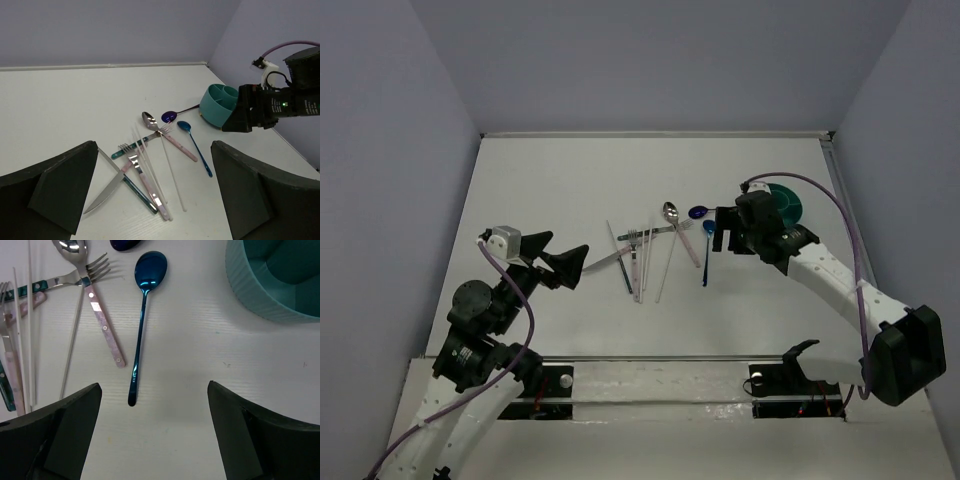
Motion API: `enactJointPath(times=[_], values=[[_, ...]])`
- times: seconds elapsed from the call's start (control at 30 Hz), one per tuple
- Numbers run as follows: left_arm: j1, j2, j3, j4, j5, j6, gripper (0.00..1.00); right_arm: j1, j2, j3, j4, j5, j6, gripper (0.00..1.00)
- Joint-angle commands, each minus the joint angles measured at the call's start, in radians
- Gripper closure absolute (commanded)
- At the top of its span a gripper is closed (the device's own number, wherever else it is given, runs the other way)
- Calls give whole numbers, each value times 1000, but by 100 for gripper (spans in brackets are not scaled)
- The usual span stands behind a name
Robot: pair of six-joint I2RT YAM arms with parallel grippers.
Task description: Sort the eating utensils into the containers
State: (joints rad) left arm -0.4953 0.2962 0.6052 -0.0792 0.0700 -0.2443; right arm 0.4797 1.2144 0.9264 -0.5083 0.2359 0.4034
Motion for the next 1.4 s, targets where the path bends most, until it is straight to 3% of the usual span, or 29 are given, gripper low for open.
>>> enactJointPath(times=[0.0,0.7,1.37], values=[[6,-11,42,32,-10,10,1,8,57,57,30,65,-5,7],[6,-3,42,22,-1,8,1,-30,428,206,116,91,-15,21],[15,11,42,33,20,8,1,-30,612,244,206,-30,3,56]])
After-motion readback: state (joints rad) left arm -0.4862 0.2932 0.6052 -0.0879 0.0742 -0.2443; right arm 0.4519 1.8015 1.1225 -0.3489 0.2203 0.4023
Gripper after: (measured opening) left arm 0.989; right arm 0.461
